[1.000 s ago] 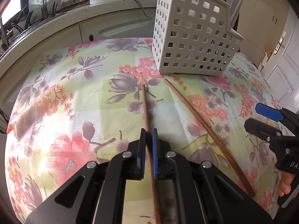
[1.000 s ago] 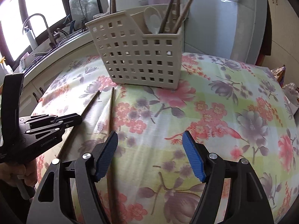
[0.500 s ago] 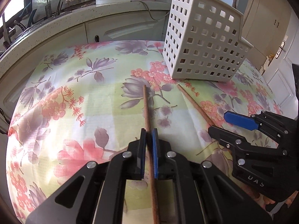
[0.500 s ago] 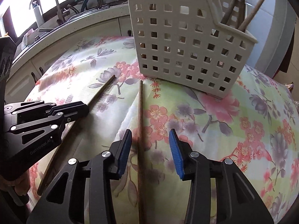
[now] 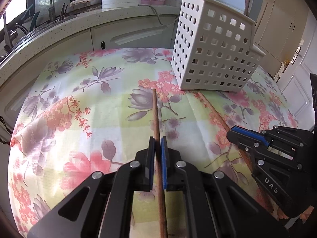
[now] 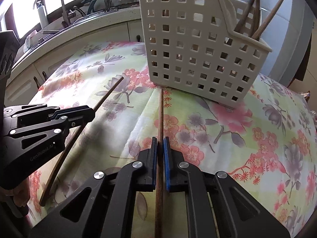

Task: Organize utensils
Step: 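Lift both chopsticks upright and carry them toward the basket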

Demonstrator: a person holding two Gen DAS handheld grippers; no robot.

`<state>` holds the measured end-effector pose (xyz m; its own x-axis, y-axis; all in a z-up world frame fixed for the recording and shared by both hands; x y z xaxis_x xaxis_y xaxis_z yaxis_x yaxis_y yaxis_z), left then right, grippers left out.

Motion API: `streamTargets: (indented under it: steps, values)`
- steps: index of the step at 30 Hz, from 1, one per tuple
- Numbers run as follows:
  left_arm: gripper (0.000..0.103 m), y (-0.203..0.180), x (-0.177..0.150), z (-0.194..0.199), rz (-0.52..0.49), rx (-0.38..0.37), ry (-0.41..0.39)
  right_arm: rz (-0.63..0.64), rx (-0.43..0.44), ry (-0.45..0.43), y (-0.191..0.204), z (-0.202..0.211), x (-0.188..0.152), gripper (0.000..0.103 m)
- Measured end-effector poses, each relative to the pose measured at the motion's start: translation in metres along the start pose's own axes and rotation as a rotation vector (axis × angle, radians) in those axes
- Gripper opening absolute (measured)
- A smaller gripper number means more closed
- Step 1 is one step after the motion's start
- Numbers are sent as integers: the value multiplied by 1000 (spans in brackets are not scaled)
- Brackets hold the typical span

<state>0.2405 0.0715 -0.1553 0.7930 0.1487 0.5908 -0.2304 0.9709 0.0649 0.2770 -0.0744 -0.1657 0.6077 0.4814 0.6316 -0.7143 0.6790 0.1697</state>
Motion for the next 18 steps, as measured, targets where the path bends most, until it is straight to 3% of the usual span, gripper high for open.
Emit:
streamTargets:
  steps: [18]
  values:
    - [6,-10,24,60,30,-18,-122,-91,-68,-155,-38,83,4,8]
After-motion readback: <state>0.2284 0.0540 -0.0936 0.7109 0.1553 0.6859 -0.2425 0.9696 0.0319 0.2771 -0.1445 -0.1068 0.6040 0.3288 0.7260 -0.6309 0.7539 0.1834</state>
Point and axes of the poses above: each gripper's, at about its wrist camera, not at the fingertips, and z roughly against the way its jaws point, y to its left, x to its top, the point moved 10 cm from there along -z, roughly the way its jaws point, and after that the axes turned 12 degrees about x, right-handed, at the moved point
